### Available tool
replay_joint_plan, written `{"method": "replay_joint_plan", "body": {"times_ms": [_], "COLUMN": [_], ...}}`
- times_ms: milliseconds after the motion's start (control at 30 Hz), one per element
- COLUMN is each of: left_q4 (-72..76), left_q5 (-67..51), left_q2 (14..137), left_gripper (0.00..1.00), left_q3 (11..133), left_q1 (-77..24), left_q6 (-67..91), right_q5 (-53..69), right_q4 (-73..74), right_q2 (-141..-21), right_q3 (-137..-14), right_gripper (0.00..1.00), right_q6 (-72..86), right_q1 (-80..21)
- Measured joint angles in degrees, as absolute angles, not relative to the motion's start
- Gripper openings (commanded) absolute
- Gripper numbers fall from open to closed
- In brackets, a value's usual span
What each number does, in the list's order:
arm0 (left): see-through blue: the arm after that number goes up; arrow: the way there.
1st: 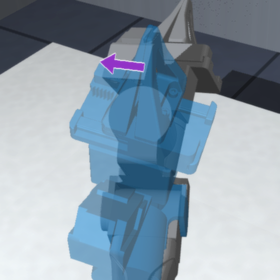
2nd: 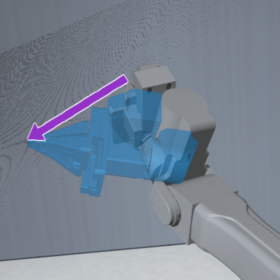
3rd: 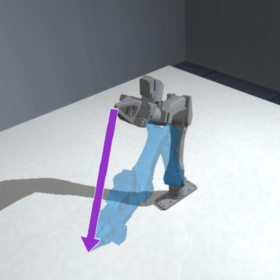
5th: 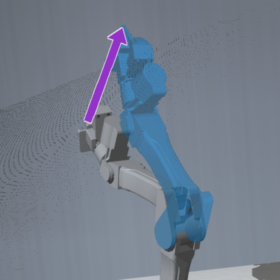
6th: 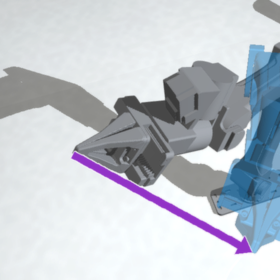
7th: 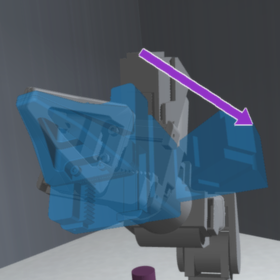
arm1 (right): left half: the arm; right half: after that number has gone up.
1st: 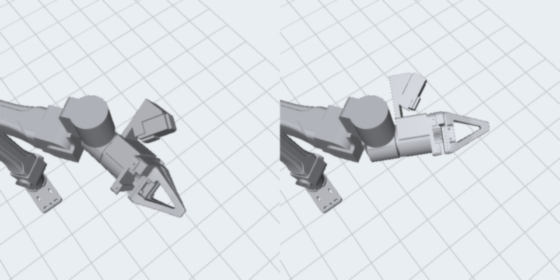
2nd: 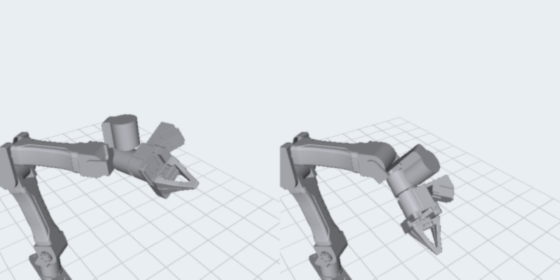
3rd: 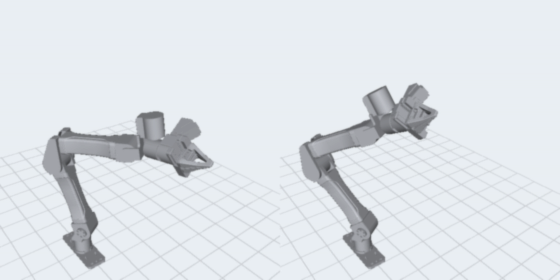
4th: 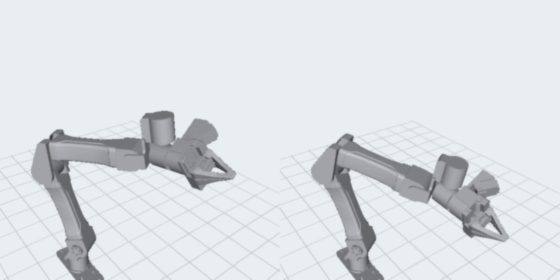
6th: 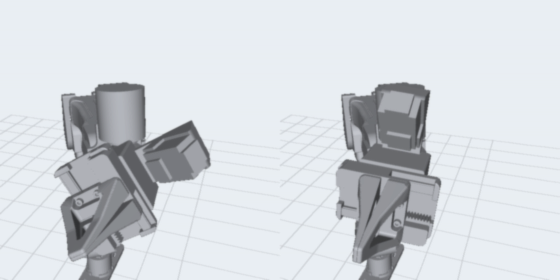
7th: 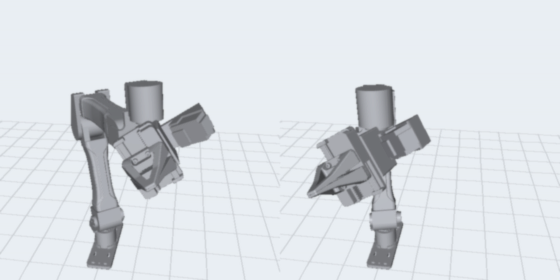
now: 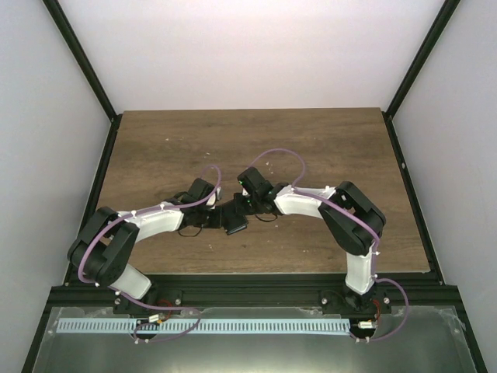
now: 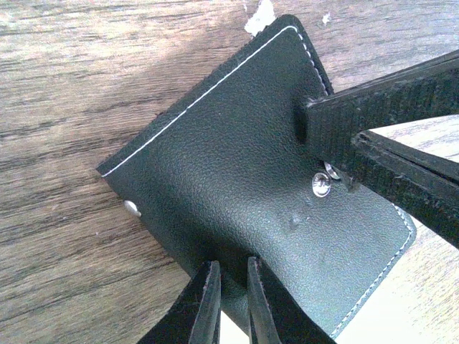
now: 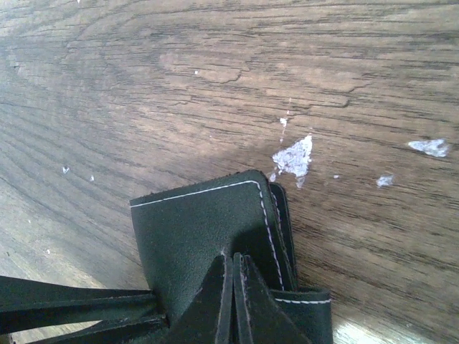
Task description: Put the credit cards into the card holder
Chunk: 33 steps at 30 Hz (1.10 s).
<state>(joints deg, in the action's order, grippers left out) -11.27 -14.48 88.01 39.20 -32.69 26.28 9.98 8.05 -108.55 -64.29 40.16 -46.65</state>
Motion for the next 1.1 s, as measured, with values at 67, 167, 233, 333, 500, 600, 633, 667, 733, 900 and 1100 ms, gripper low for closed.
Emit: {"method": "replay_joint_plan", "body": {"times_ms": [67, 167, 233, 333, 500, 600, 633, 667, 733, 900, 1100], "left_q4": [-11.2, -11.2, -11.2, -11.2, -11.2, -11.2, -11.2, -11.2, -11.2, -11.0, -10.7], "left_q5": [-14.6, -14.7, -14.7, -14.8, -14.8, -14.7, -14.7, -14.7, -14.7, -14.9, -15.1], "left_q2": [88.0, 88.1, 88.1, 88.1, 88.1, 88.2, 88.2, 88.2, 88.2, 88.3, 88.4], "left_gripper": [0.13, 0.13, 0.13, 0.13, 0.13, 0.13, 0.13, 0.13, 0.13, 0.13, 0.13], "left_q3": [39.2, 39.2, 39.2, 39.2, 39.2, 39.2, 39.2, 39.2, 39.2, 39.2, 39.2], "left_q1": [-32.7, -32.7, -32.6, -32.6, -32.6, -32.6, -32.6, -32.6, -32.6, -32.6, -32.6], "left_q6": [26.1, 25.8, 25.6, 25.4, 25.3, 25.3, 25.3, 25.3, 25.3, 25.2, 25.2], "right_q5": [9.9, 9.8, 9.5, 9.1, 8.6, 8.3, 8.2, 8.0, 7.3, 5.6, 4.3], "right_q4": [8.0, 8.1, 8.0, 8.0, 7.7, 7.7, 7.6, 7.5, 7.6, 8.5, 10.6], "right_q2": [-108.7, -109.0, -109.3, -109.8, -110.2, -110.2, -110.2, -110.1, -110.0, -109.5, -108.2], "right_q3": [-64.6, -64.9, -65.2, -65.9, -66.1, -66.1, -66.0, -65.9, -65.9, -65.9, -65.9], "right_gripper": [0.01, 0.01, 0.01, 0.01, 0.01, 0.01, 0.01, 0.01, 0.01, 0.01, 0.01], "right_q6": [40.4, 41.0, 41.3, 41.6, 42.3, 42.5, 42.5, 42.5, 42.5, 41.6, 40.9], "right_q1": [-46.7, -47.0, -47.4, -47.8, -48.1, -48.2, -48.3, -48.3, -48.6, -49.1, -49.4]}}
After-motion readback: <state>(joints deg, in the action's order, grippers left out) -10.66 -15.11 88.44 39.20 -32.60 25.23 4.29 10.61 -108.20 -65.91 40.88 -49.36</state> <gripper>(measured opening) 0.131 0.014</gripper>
